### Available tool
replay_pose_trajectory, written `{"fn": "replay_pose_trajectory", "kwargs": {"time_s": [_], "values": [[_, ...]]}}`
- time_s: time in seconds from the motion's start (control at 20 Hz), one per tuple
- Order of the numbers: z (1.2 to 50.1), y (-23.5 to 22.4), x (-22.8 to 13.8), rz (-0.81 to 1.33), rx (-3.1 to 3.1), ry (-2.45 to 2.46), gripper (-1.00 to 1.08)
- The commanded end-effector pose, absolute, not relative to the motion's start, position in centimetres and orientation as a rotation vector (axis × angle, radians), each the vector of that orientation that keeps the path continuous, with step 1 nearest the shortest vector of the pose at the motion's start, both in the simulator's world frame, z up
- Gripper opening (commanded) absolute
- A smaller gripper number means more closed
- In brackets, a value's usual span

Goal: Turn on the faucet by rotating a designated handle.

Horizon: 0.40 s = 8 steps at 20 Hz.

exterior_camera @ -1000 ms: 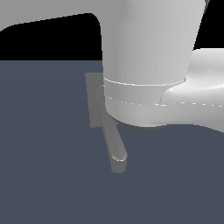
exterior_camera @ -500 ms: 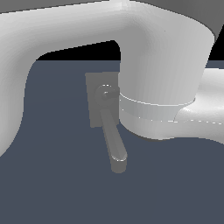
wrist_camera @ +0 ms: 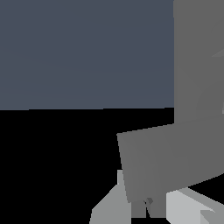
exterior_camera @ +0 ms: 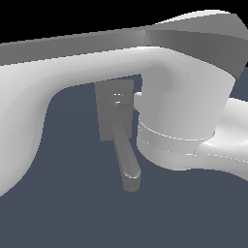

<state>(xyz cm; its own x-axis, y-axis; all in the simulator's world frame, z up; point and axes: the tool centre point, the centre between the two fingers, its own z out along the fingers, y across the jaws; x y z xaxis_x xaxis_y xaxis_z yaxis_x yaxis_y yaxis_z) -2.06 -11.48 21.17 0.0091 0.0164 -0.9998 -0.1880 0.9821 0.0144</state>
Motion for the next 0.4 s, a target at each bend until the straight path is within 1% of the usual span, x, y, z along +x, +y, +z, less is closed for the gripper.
{"fn": "replay_pose_trajectory", "kwargs": {"time_s": [0.0, 0.35], "values": [[19.6, -11.3, -1.8, 0.173, -0.141, 1.563, -1.00], [17.1, -11.8, -1.5, 0.176, -0.144, 1.566, -1.00]]}}
